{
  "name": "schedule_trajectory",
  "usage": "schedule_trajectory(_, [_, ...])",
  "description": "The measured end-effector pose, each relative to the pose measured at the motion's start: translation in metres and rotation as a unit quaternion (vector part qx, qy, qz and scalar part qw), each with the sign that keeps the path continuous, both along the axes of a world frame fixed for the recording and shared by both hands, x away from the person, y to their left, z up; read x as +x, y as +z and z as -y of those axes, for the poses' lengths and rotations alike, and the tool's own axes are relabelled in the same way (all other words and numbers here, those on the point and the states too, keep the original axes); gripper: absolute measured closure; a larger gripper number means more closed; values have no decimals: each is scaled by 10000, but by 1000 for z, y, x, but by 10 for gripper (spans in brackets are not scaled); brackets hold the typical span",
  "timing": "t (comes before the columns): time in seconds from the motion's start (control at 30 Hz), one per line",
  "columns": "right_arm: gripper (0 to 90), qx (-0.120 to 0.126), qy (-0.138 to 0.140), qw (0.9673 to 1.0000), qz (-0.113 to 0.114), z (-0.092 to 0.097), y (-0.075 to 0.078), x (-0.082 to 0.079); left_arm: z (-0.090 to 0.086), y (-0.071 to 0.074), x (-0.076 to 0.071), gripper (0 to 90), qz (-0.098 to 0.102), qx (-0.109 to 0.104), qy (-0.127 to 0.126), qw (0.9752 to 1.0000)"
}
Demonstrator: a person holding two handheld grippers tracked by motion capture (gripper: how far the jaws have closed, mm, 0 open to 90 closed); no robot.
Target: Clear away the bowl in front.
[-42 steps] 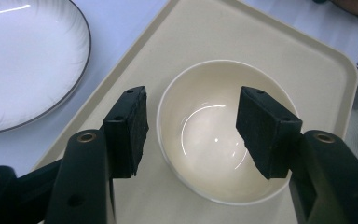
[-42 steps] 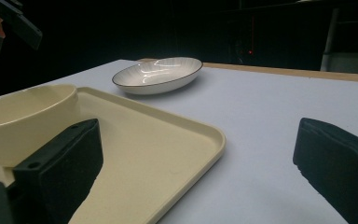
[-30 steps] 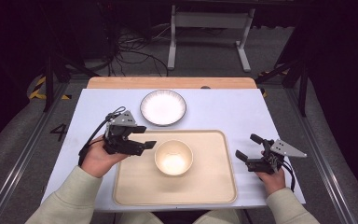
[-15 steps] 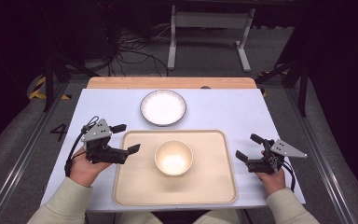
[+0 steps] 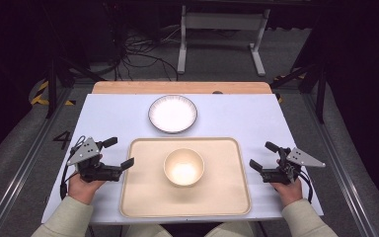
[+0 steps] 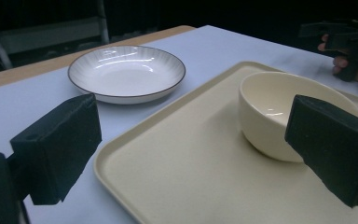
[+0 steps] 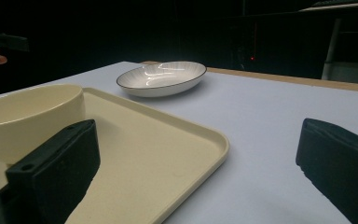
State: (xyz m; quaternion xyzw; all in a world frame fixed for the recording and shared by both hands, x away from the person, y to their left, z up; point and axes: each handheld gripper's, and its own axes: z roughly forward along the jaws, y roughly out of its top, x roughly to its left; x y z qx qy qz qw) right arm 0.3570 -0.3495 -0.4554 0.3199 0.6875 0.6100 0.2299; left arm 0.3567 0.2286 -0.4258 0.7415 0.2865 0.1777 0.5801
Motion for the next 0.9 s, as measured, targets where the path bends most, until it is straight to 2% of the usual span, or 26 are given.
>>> schedule_trajectory(0.07, [0, 7, -2, 10000, 6, 0, 0, 0, -1, -4, 0, 19, -23, -7, -17, 10000])
schedule_trajectory(0.23, [0, 23, -2, 10000, 8, 0, 0, 0, -3, -13, -2, 7, 22, -285, -45, 9996])
schedule_trajectory(0.27, [0, 24, 0, 10000, 9, 0, 0, 0, -3, -15, -1, 5, 16, -233, -69, 9997])
schedule_trajectory(0.37, [0, 28, 3, 10000, 14, 1, 0, 0, -3, -20, -1, 5, 100, -273, -4, 9996])
schedule_trajectory(0.43, [0, 36, 4, 10000, 15, 1, 0, 0, -3, -23, -1, 4, 42, -296, -24, 9995])
schedule_trajectory(0.53, [0, 50, 8, 10000, 21, 1, 0, -1, -6, -28, 1, 1, -3, -491, -55, 9988])
schedule_trajectory(0.57, [0, 55, 4, 10000, 22, 1, 0, -1, -6, -28, 1, 1, -3, -491, -55, 9988])
schedule_trajectory(0.63, [0, 58, 4, 10000, 24, 1, 0, -1, -10, -32, 4, 1, -5, -731, 34, 9973])
schedule_trajectory(0.67, [0, 62, 2, 10000, 22, 1, 0, -1, -12, -35, 5, 1, -53, -765, 88, 9970])
schedule_trajectory(0.77, [0, 93, 5, 10000, 33, 2, 0, -1, -13, -38, 7, 2, -135, -721, 162, 9972])
schedule_trajectory(0.8, [0, 102, 2, 9999, 38, 2, 0, -1, -13, -38, 7, 3, -72, -627, 138, 9979])
schedule_trajectory(0.9, [0, 118, 6, 9999, 39, 2, 1, -1, -11, -39, 7, 2, 57, -536, 115, 9985])
